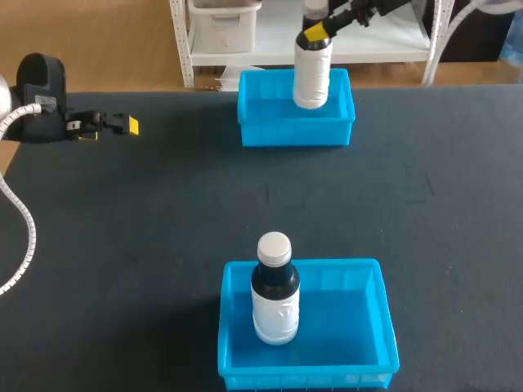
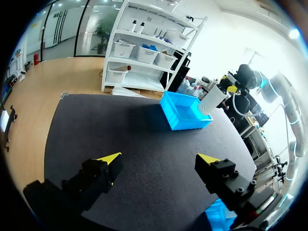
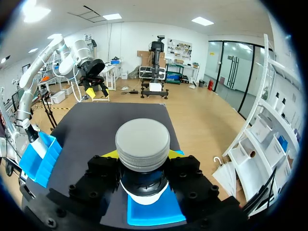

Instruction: Pick up the bottle, and place it in the far bin if it is heavy, or in the near bin if it is light.

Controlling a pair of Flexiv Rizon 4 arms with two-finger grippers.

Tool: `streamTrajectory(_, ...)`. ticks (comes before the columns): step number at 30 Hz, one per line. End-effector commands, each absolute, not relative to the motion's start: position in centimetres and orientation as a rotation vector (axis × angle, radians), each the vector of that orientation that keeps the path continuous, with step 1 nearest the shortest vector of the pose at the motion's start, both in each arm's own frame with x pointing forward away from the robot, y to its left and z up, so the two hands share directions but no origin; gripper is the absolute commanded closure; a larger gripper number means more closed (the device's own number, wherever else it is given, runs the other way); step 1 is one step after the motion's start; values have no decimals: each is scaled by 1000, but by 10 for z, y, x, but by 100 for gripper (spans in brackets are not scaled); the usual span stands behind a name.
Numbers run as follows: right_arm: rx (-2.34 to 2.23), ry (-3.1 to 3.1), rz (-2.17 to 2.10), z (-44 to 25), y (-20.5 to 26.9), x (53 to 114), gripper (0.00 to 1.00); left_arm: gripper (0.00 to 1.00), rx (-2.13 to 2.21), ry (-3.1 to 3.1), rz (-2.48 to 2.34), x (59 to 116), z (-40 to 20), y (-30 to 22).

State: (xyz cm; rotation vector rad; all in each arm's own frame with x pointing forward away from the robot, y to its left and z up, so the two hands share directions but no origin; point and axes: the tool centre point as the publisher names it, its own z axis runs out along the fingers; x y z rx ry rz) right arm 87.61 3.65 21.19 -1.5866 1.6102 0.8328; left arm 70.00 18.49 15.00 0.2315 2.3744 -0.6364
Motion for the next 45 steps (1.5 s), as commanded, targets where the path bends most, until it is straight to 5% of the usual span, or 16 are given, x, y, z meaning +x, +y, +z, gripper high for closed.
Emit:
streamTrajectory(1,-1680,1579,967,208,48,894,100,0,231,2374,-636,700,150,185)
streamTrajectory(45,-1760,1553,1162,141,109,920,100,0,231,2374,-636,700,150,185)
